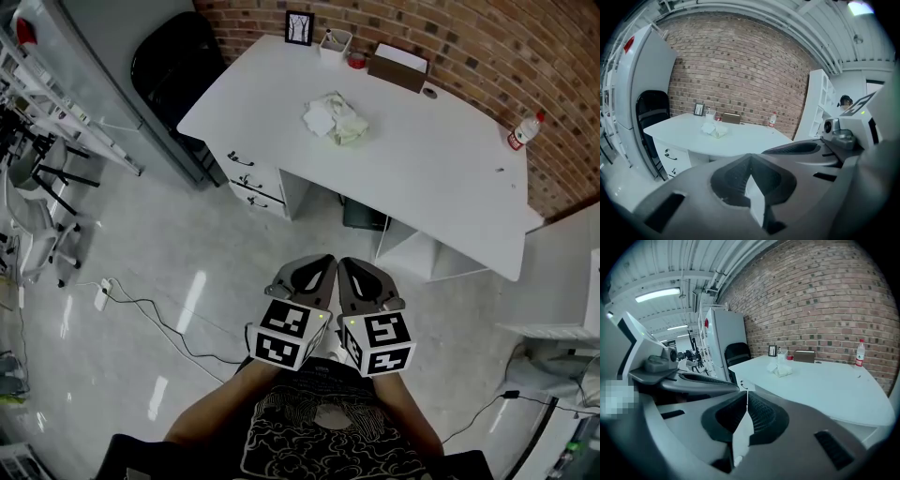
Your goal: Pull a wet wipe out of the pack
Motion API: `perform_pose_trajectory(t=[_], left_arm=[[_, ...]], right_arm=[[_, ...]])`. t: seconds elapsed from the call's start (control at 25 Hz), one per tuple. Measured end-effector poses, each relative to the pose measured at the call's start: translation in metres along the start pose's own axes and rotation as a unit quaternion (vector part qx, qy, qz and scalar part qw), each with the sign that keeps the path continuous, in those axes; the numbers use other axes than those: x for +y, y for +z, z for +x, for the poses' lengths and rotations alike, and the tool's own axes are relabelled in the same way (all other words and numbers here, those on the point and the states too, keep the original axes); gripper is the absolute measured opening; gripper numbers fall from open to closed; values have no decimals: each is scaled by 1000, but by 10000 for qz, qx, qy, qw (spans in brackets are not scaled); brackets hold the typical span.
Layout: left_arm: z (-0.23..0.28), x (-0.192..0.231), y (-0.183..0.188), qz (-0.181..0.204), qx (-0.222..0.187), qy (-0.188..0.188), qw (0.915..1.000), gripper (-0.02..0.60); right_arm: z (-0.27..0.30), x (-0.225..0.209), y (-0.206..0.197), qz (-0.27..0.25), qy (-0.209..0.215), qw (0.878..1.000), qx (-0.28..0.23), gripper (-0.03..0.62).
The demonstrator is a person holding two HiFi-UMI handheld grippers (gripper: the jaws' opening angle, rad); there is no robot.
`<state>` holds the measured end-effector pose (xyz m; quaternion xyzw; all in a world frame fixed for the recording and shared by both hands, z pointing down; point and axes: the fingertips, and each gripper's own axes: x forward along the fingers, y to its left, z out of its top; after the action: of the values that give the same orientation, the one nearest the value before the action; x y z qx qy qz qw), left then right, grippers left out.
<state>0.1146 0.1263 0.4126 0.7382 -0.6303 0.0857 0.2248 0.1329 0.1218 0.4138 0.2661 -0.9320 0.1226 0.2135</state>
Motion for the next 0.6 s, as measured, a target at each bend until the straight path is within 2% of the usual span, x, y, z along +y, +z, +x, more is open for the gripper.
perform_pose_trajectory(t=[0.32,0.6], left_arm=[[12,51,22,-90,12,-330,9994,12],[14,80,39,-50,-67,-623,9980,12]], right_arm=[[46,10,28,-23,-274,9996,82,20],[69,20,45,-43,-535,9985,95,19]])
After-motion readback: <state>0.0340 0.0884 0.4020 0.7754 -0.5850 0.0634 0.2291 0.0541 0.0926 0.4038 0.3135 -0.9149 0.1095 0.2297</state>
